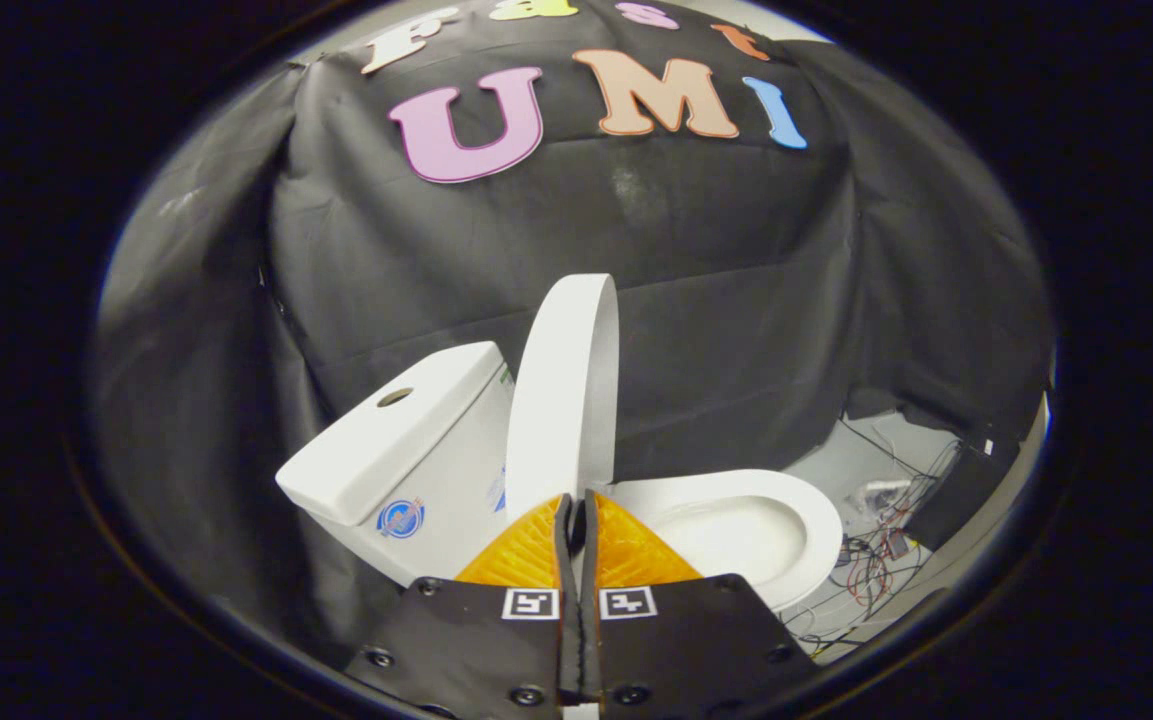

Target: Open the toilet lid.

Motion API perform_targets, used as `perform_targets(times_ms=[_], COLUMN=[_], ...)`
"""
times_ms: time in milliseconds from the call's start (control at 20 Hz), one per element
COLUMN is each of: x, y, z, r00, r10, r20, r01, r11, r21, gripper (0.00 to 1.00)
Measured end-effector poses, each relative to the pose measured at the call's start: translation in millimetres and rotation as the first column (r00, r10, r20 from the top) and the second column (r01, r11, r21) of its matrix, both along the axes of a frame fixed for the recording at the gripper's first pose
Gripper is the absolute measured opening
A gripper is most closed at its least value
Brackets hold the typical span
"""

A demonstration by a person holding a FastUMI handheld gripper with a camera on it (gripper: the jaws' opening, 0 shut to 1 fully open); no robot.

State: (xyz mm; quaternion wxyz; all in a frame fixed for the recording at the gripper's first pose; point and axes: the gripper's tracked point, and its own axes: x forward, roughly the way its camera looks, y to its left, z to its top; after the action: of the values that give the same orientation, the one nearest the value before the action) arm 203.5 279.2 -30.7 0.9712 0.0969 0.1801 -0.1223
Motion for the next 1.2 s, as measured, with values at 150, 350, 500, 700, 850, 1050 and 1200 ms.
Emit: perform_targets(times_ms=[150,350,500,700,850,1050,1200], x=[5,12,18,25,30,35,36], y=[10,26,39,56,65,75,80], z=[2,4,5,4,5,3,4], r00=[1.000,0.999,0.998,0.996,0.996,0.997,0.997], r10=[0.014,0.038,0.060,0.087,0.084,0.064,0.068], r20=[-0.001,-0.006,-0.007,-0.006,0.006,0.036,0.042], r01=[-0.014,-0.038,-0.060,-0.087,-0.083,-0.062,-0.065], r11=[1.000,0.999,0.998,0.995,0.995,0.997,0.996], r21=[0.001,-0.008,-0.021,-0.038,-0.051,-0.050,-0.069], gripper=[0.01,0.00,0.00,0.00,0.01,0.01,0.02])
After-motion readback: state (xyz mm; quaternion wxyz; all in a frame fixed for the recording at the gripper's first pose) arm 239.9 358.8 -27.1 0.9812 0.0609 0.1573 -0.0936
